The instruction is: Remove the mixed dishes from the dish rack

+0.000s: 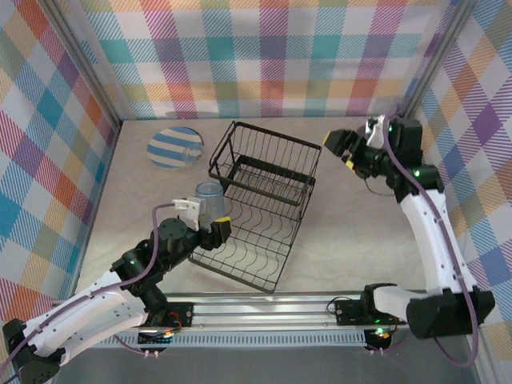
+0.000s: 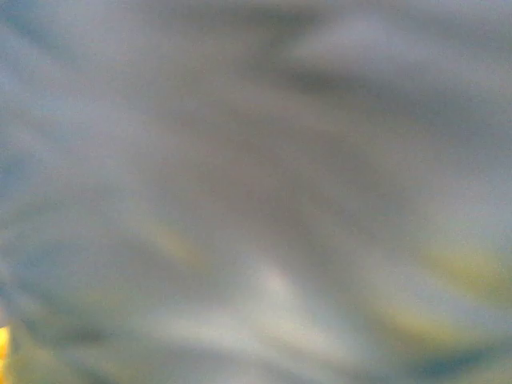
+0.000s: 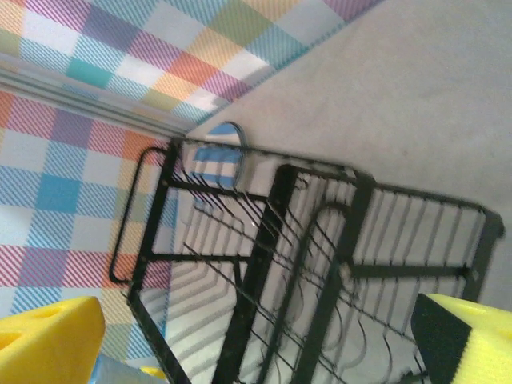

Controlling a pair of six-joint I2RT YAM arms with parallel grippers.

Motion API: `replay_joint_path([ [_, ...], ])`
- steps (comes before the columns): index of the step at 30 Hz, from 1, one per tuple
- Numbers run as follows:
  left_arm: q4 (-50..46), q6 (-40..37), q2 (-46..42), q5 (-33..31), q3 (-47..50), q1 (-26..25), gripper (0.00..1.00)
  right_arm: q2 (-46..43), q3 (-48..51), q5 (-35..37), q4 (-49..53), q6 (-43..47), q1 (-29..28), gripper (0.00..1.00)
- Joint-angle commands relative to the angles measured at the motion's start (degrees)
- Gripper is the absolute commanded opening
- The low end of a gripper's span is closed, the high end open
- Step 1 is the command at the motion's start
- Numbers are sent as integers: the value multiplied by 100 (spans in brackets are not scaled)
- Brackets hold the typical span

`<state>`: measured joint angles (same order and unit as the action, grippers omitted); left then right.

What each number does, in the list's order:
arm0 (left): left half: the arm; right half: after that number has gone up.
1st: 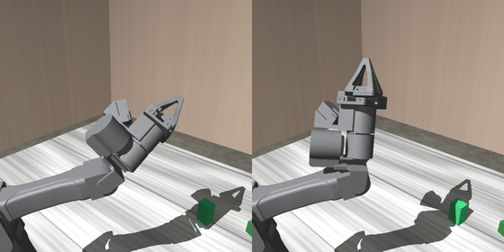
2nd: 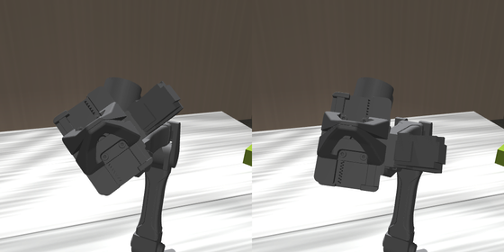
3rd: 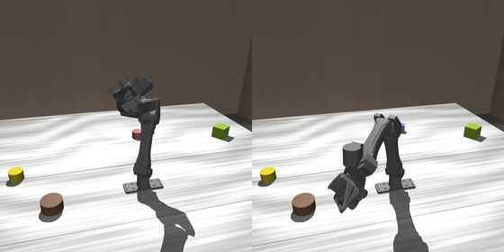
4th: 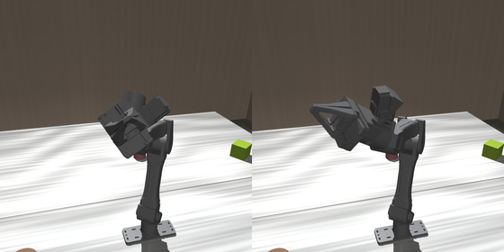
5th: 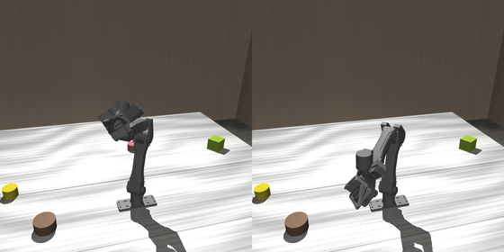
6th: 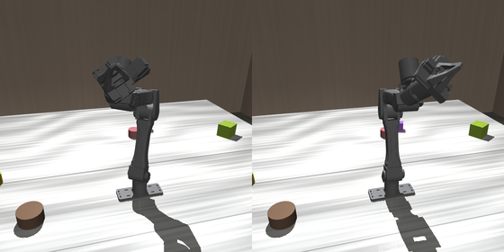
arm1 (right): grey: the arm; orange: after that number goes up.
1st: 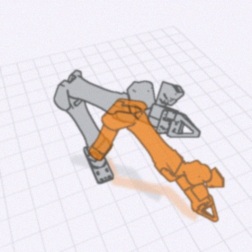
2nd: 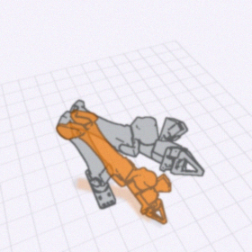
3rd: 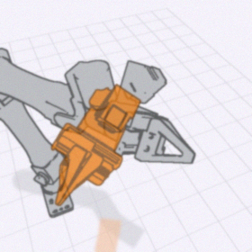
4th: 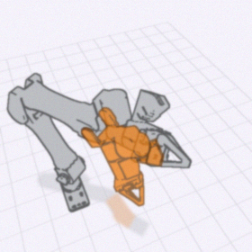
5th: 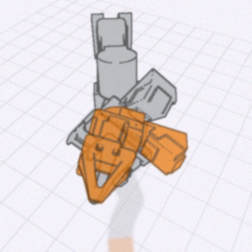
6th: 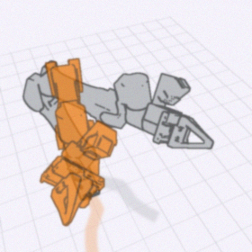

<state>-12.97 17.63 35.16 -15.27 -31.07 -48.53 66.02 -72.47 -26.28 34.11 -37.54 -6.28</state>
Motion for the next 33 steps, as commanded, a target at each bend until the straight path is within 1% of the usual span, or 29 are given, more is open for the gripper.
replay_joint_path([
  [1,-161,183,152,-259,-394,144,74,-756,980,637,51,-245,-385,99],
  [5,-243,329,397,-277,-725,390,74,-1810,2299,964,-198,-420,-741,99],
  [8,-249,434,571,-132,-950,552,74,-2459,3113,1180,-248,-498,-1022,99],
  [9,-247,456,632,-111,-1026,572,74,-2629,3315,1221,-251,-521,-1105,99],
  [11,-544,492,765,-106,-1238,590,74,-2970,3752,1423,-307,-555,-1300,99],
  [13,-658,561,872,-134,-1399,608,74,-3116,4056,1459,-479,-656,-1378,100],
  [17,-783,624,993,-167,-1601,643,74,-2832,4280,1547,-1058,-664,-1497,100],
  [25,-1121,757,1031,-377,-2021,674,73,-1600,4152,1370,-2324,-527,-1593,100],
  [33,-1310,820,1059,-564,-2252,679,73,-585,3897,1204,-3063,-381,-1629,100],
])
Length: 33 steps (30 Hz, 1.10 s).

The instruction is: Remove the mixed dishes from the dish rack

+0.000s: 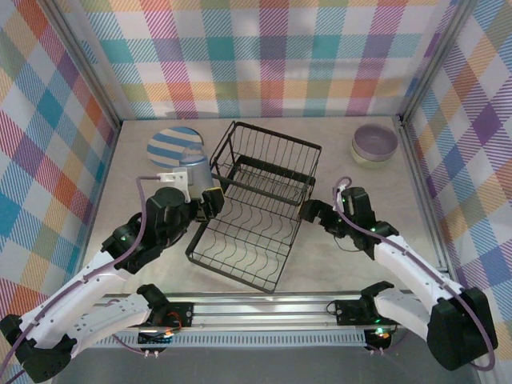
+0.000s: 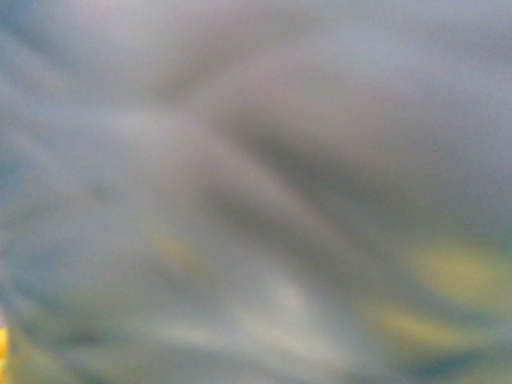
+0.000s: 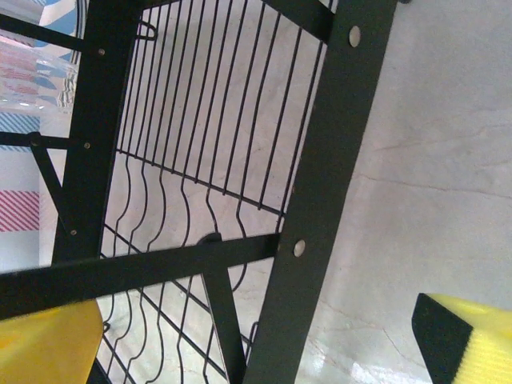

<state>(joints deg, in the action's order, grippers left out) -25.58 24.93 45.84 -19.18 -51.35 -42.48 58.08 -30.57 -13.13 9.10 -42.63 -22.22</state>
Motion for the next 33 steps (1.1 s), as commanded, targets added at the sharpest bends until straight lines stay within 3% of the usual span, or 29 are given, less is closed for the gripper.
replay_joint_path([
  [1,-68,108,8,-182,-255,73,73,344,-365,-88,-618,142,-32,100],
  [8,-171,148,223,-186,-501,73,73,1399,-962,193,-1007,197,34,100],
  [14,-371,162,506,-66,-920,74,73,2524,-1833,88,-1295,295,494,100],
  [18,-584,226,557,49,-1199,74,72,2799,-2313,-1,-1293,514,589,99],
  [24,-1370,657,904,446,-2154,81,73,1958,-2170,-14,-1176,858,587,99],
  [33,-1864,1540,1863,1439,-3559,82,72,-376,-981,451,-1631,850,605,99],
])
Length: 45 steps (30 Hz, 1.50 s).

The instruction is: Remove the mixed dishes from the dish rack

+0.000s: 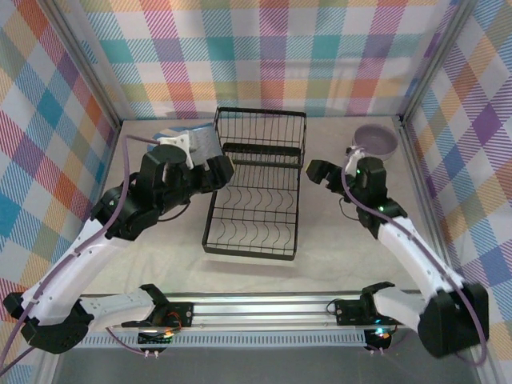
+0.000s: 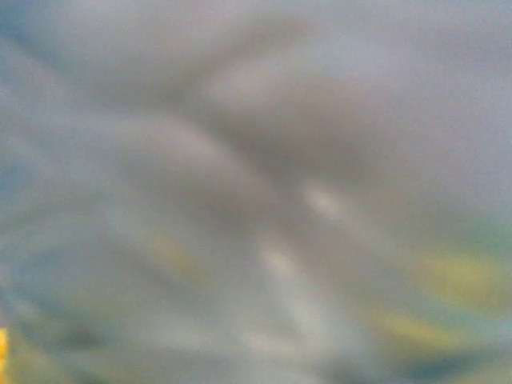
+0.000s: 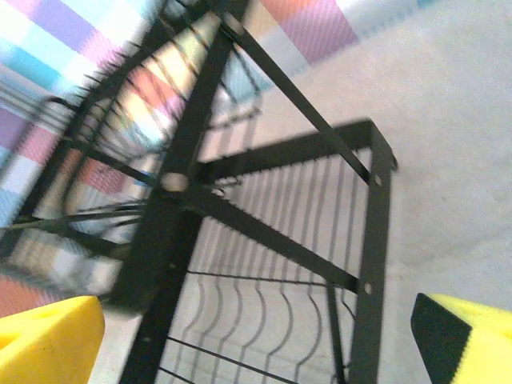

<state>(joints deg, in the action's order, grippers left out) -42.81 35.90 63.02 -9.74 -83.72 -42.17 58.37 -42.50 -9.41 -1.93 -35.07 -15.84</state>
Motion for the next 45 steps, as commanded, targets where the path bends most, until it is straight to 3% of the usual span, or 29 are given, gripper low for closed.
replay_joint_path([
  [1,-140,579,246,594,-435,57,71,-554,238,-24,-581,170,-33,99],
  [6,-9,1427,639,1190,-797,52,70,-1056,199,-848,-992,973,-231,99],
  [11,395,2296,810,1661,-734,43,69,-1328,-25,-768,-816,2333,-1233,99],
  [17,879,3067,729,1798,-408,10,69,-1186,-370,-560,-905,3091,-2097,95],
  [22,976,3266,721,1690,-272,-117,69,-792,-685,-439,-1206,3278,-2593,91],
  [30,1224,3471,647,1568,-22,-310,69,-238,-1095,-380,-1398,3384,-2933,81],
  [45,1635,3857,465,1352,334,-405,68,328,-1586,-59,-960,4016,-3182,49],
])
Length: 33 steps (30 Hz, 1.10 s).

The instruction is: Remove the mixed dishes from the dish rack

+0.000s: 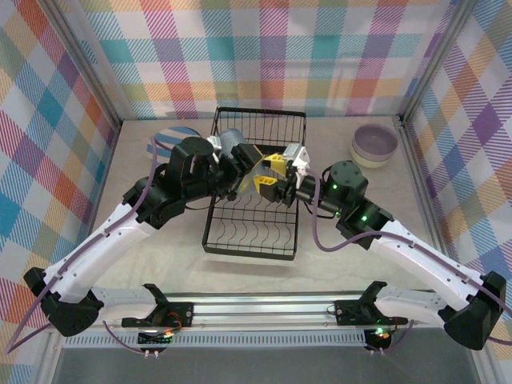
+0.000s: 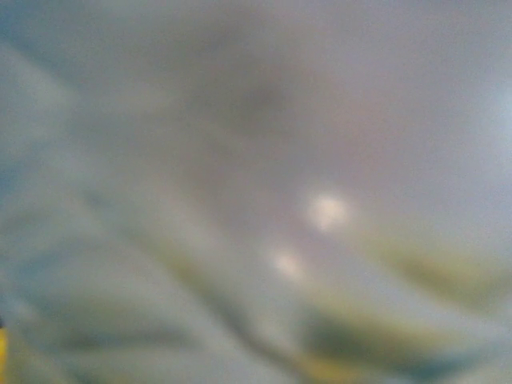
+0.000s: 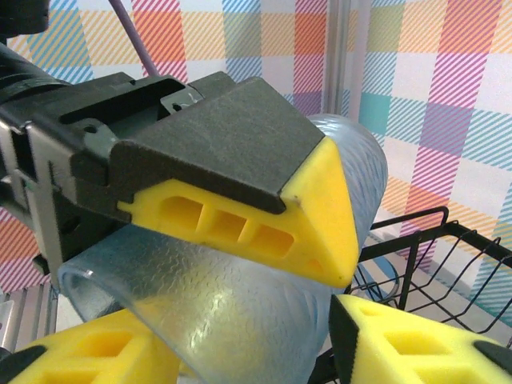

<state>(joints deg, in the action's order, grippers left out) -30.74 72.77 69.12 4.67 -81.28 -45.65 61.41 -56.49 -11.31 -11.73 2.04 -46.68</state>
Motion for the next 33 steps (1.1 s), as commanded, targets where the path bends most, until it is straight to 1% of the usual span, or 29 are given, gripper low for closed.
replay_joint_path([
  [1,477,195,-132,-78,97,-65,68,44,-207,184,53,517,-135,47],
  [9,636,363,-144,-229,190,-72,68,212,-306,449,187,864,-237,33],
  [15,829,465,-92,-172,253,-88,68,316,-334,538,141,955,-254,23],
  [18,904,491,-70,-165,279,-100,69,401,-395,526,131,965,-254,15],
  [22,1055,486,-53,-150,332,-117,70,478,-501,524,118,966,-262,0],
  [24,1113,409,-57,-159,331,-133,71,486,-540,562,132,956,-261,0],
  [27,1264,160,-70,-215,310,-180,76,470,-605,700,224,916,-261,0],
  [29,1253,-206,-72,-309,181,-229,83,413,-663,908,353,888,-259,0],
  [30,1166,-441,-68,-378,63,-267,91,362,-694,1043,417,885,-263,0],
  [31,1079,-649,-74,-449,-40,-305,100,310,-726,1151,470,890,-259,0],
  [33,1042,-883,-102,-517,-117,-325,100,226,-796,1348,599,912,-258,0],
])
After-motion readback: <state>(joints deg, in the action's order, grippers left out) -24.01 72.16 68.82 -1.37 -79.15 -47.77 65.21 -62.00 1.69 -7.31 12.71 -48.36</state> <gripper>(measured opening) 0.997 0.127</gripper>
